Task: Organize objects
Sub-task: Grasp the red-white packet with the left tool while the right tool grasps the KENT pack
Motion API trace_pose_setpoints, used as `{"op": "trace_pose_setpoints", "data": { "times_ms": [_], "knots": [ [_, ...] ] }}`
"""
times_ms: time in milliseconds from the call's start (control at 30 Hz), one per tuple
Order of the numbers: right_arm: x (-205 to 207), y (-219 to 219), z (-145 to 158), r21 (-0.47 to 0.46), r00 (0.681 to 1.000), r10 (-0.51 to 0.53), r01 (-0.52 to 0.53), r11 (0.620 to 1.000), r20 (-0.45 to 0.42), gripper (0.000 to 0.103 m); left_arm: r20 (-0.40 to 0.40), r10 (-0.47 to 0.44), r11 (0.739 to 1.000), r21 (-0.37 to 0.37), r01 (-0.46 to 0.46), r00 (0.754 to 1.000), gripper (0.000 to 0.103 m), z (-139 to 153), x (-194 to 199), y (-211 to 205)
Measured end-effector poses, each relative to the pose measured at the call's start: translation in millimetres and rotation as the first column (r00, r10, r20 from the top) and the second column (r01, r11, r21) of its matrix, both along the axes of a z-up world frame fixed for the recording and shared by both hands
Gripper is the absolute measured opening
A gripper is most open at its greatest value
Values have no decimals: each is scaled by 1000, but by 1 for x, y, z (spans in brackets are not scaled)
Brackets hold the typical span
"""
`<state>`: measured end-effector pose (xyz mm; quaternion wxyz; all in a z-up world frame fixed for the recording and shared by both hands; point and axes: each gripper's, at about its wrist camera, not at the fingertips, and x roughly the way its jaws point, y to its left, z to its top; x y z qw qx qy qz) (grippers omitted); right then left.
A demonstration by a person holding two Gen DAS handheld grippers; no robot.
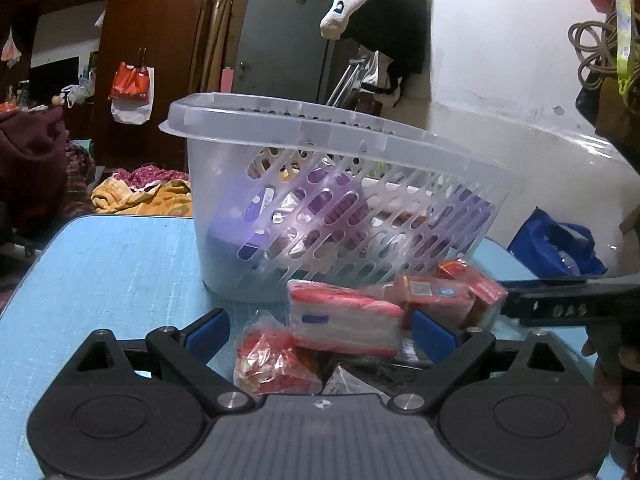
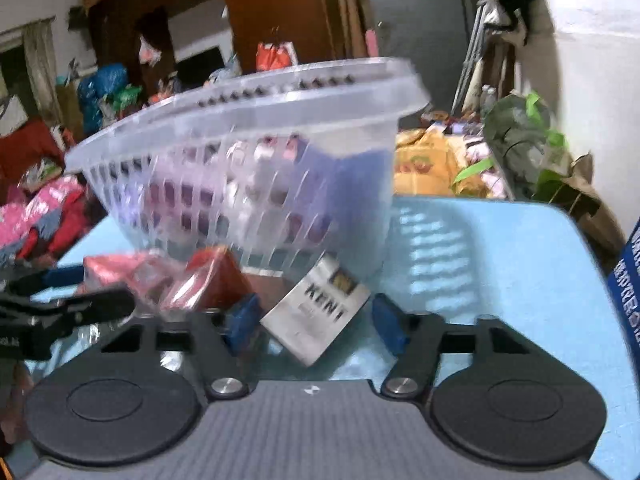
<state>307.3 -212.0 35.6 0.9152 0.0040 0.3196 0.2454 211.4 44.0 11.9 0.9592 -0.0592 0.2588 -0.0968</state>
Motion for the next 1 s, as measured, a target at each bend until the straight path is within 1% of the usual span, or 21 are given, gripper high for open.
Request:
{"op": "trace_pose_setpoints", "data": {
  "times_ms": [100,133,200,233,267,333,400,433,533,600,667,733,867,1000],
  "knots": [
    [-4,-2,-2,-6,1000,2,-2,1000,11,58,0,-4,1000,8,4,1000,99,0,1,-6],
    [-5,-4,-2,-7,1000,4,-4,1000,12,56,2,-5,1000,10,5,1000,97,0,2,-7],
    [-9,-4,-2,-8,1000,4,-4,1000,16,54,11,-2,1000,23,2,1000,89,2,1,-9],
    [-10,-5,-2,-5,1000,3,-3,1000,18,52,21,2,1000,29,-3,1000,80,2,0,-9],
    [-11,-6,-2,0,1000,1,-1,1000,19,51,35,-2,1000,25,1,999,77,4,-1,-9],
    [-14,-12,-3,25,1000,6,-7,1000,19,48,61,-20,1000,-8,20,998,72,5,-5,-4],
    [-18,-18,-1,43,1000,-2,0,999,31,48,92,-30,999,-42,34,995,63,6,-10,0],
    [-21,-20,-1,43,999,-3,2,999,40,47,109,-32,998,-56,38,994,56,7,-13,2],
    [-28,-22,2,40,999,8,-10,999,52,47,131,-21,994,-101,34,991,56,7,-18,9],
    [-33,-24,4,21,998,0,-1,1000,68,47,109,-14,993,-117,27,994,56,5,-13,11],
    [-34,-24,5,18,997,3,-4,1000,73,47,91,-16,992,-127,27,996,56,4,-9,10],
    [-38,-26,6,25,997,3,-5,1000,79,47,99,-14,993,-118,26,995,56,5,-11,8],
    [-41,-30,9,44,996,3,-7,999,92,47,163,2,994,-112,17,987,56,9,-22,9],
    [-55,-35,21,74,990,8,-19,997,140,47,219,-12,985,-163,48,976,56,16,-37,17]
  ]
}}
